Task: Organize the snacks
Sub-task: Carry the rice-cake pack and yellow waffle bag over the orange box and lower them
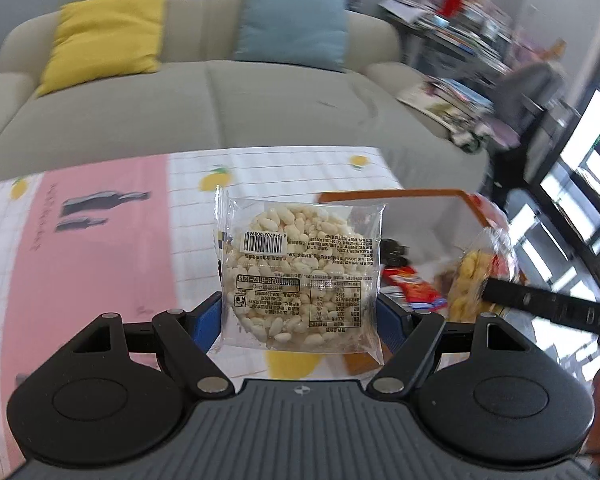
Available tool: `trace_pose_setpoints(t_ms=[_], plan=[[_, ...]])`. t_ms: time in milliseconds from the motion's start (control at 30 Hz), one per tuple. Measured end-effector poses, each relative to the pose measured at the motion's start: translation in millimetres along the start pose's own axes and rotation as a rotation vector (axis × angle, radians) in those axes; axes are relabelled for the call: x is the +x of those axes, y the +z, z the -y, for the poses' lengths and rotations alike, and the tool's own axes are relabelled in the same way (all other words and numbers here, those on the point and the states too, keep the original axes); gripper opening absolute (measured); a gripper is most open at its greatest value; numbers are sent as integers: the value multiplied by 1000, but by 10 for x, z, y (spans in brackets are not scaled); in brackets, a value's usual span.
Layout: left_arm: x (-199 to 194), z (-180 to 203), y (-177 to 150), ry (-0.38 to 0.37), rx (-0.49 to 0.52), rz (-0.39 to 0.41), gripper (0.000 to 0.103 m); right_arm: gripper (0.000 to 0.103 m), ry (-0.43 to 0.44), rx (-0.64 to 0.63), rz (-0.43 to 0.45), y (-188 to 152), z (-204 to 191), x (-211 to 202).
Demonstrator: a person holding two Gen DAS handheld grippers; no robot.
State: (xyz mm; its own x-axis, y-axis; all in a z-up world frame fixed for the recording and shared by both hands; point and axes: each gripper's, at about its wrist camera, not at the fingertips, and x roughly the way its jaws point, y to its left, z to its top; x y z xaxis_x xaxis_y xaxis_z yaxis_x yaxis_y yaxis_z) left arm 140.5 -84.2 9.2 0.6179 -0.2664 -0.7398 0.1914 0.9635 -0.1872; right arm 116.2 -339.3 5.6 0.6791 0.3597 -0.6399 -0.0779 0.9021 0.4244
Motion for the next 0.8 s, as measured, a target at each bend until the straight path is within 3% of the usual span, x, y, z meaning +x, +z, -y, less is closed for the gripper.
trace_pose_setpoints(t_ms=[167,300,567,800], plan=[[291,482,232,-77,89,-29,89,42,-148,-22,26,323,434,-140],[571,841,384,-116,149,-60,89,42,-193,-35,28,589,701,-111],[1156,1174,534,-136,186,-126,89,42,-182,-85,-38,847,1075,352],[1668,1360,561,-96,258,-180,89,42,-206,-173,-118,1035,1317,906]])
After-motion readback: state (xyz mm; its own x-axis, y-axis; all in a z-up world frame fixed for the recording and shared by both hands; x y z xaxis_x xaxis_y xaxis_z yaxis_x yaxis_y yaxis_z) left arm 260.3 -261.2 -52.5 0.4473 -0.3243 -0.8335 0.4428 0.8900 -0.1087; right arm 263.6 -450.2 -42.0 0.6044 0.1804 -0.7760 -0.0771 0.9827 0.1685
